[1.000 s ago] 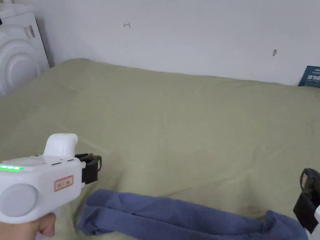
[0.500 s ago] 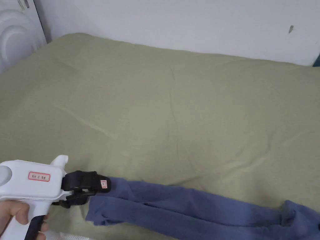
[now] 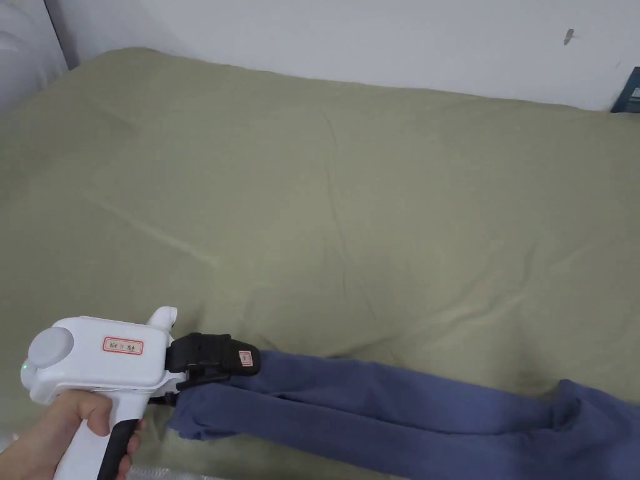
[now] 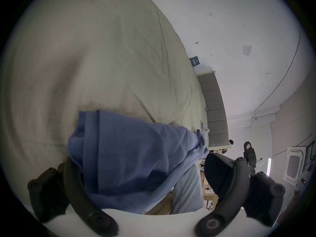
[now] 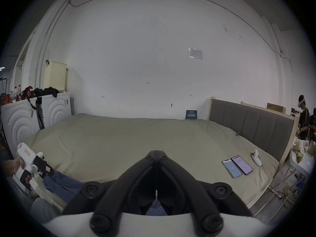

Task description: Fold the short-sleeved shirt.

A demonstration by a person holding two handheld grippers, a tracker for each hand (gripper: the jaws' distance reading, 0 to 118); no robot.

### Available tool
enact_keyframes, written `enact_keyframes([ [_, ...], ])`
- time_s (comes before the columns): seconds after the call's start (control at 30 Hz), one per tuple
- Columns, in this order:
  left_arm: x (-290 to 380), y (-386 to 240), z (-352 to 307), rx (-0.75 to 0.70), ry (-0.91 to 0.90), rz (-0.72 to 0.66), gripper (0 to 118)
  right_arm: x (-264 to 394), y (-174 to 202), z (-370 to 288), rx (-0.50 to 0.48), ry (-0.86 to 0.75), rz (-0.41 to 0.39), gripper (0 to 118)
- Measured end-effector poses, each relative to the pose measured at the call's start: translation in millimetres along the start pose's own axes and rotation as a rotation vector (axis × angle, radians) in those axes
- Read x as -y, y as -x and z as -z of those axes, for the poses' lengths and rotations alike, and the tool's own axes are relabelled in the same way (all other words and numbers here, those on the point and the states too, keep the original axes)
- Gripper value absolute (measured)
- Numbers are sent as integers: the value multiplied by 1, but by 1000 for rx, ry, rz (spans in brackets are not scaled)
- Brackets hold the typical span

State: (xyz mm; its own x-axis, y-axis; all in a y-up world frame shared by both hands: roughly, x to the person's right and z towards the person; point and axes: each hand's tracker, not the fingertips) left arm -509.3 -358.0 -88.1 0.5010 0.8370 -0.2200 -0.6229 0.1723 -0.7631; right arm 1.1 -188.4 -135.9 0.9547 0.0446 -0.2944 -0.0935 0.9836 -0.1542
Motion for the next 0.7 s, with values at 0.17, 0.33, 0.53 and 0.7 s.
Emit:
enact_keyframes([
  [0.17, -7, 17, -2, -116, -54, -24, 7, -1, -3, -4, -4, -7, 0, 2],
  [0.33, -6, 17, -23, -46, -105, -85, 7, -7, -6, -8, -1, -28, 1, 2],
  [0.53, 5, 14, -90, -124, -239, -126, 7, -10, -8, -2, -12, -44, 17, 2],
  [0.7, 19, -8, -137, -311, -323, -87, 7, -5, -11, 1, -38, -41, 26, 2],
])
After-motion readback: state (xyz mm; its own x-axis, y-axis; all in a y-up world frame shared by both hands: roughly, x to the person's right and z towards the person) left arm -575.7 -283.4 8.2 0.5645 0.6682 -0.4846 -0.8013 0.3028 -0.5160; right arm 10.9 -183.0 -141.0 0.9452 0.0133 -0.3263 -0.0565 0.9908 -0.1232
